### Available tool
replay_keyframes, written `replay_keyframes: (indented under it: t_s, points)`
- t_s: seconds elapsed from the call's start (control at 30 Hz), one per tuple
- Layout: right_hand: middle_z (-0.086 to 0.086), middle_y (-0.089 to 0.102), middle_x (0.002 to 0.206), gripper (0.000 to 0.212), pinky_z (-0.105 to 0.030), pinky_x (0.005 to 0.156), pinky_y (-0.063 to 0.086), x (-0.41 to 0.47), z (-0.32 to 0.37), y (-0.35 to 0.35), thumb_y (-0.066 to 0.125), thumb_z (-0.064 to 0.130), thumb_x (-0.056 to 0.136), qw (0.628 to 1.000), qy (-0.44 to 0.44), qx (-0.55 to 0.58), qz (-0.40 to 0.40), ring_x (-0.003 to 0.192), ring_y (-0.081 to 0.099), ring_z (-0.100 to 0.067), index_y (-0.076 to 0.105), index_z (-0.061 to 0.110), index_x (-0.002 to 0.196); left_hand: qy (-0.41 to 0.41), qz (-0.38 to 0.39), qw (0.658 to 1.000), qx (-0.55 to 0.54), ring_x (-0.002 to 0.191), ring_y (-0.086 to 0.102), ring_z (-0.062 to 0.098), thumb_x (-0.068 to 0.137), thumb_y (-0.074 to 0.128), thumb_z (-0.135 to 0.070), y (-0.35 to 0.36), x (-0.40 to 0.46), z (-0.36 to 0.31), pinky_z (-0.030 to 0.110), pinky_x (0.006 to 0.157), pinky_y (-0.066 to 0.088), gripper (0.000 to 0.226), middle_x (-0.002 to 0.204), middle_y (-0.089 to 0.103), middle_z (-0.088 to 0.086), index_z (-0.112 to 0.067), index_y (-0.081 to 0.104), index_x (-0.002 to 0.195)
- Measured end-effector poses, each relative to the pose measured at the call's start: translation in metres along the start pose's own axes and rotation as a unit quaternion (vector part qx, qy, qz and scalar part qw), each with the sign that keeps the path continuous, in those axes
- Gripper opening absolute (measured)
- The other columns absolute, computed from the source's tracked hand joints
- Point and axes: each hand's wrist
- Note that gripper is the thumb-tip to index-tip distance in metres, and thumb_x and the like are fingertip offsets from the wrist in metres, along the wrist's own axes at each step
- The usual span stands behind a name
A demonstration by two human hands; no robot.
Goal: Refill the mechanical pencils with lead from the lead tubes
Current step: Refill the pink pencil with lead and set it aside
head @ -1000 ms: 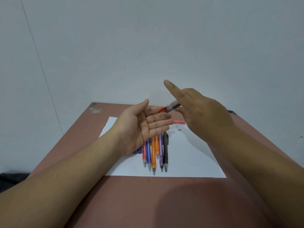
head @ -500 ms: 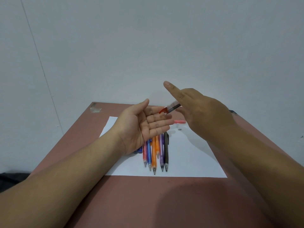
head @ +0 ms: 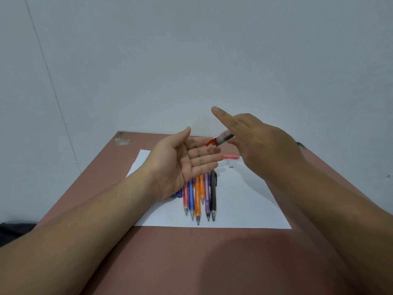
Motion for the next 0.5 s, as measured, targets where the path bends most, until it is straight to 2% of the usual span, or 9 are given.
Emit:
replay_keyframes:
  t_s: [0.17,0.27,0.3,0.37,0.43,0.5]
  points:
    - [-0.001,0.059,0.103,0.095,-0.031,0.039,0.045,-0.0003,0.0016,-0.0003,0.074,0.002,0.087,1.0,0.003,0.004,-0.002,0.051,0.044,-0.017,0.022,0.034,0.16,0.001,-0.001,1.0,-0.002,0.113,0.067,0.045,0.106,0.038,-0.04,-0.0006,-0.0001,0.0,0.05,0.098,0.052,0.055,0.121,0.067,0.03,0.006,0.059,0.128]
    - [-0.002,0.064,0.109,0.072,-0.027,0.046,0.045,-0.0008,-0.0002,0.0015,0.076,-0.004,0.081,0.999,-0.022,0.029,-0.013,0.06,0.057,-0.023,0.056,0.027,0.143,0.0,0.007,1.0,-0.002,0.114,0.066,0.044,0.107,0.037,-0.04,-0.001,0.0,0.0,0.049,0.099,0.051,0.056,0.123,0.067,0.029,0.006,0.059,0.13]
    - [-0.002,0.064,0.11,0.067,-0.029,0.047,0.047,-0.0007,-0.001,0.0021,0.077,-0.005,0.079,0.999,-0.027,0.031,-0.018,0.062,0.059,-0.024,0.062,0.025,0.137,0.001,0.008,1.0,-0.001,0.114,0.066,0.044,0.107,0.037,-0.04,-0.0011,0.0001,0.0,0.05,0.1,0.051,0.056,0.123,0.067,0.029,0.006,0.058,0.13]
    - [-0.001,0.063,0.107,0.076,-0.029,0.043,0.045,0.0008,-0.0006,0.002,0.076,-0.004,0.082,0.999,-0.018,0.024,-0.014,0.057,0.054,-0.022,0.052,0.028,0.147,0.001,0.005,1.0,-0.005,0.113,0.066,0.045,0.107,0.038,-0.04,-0.001,0.0003,0.0002,0.05,0.099,0.051,0.056,0.122,0.067,0.03,0.007,0.058,0.13]
    - [-0.001,0.062,0.103,0.087,-0.026,0.04,0.036,0.0017,0.0016,-0.0008,0.074,-0.004,0.083,1.0,-0.009,0.017,-0.015,0.052,0.043,-0.018,0.038,0.03,0.155,0.001,0.004,1.0,-0.01,0.112,0.067,0.045,0.107,0.039,-0.038,-0.0005,0.0004,0.0006,0.05,0.096,0.053,0.054,0.121,0.067,0.03,0.007,0.058,0.129]
    - [-0.003,0.063,0.102,0.09,-0.022,0.045,0.029,0.0012,0.0024,-0.0018,0.077,-0.008,0.078,1.0,-0.012,0.012,-0.023,0.052,0.039,-0.016,0.042,0.027,0.153,0.001,0.007,1.0,-0.011,0.112,0.067,0.045,0.106,0.04,-0.035,-0.0004,0.0,0.0009,0.049,0.095,0.054,0.051,0.121,0.067,0.03,0.007,0.058,0.129]
Point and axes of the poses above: each hand's wrist, its own x-axis towards the middle knuckle, its own y-axis out of the palm, z = x × y
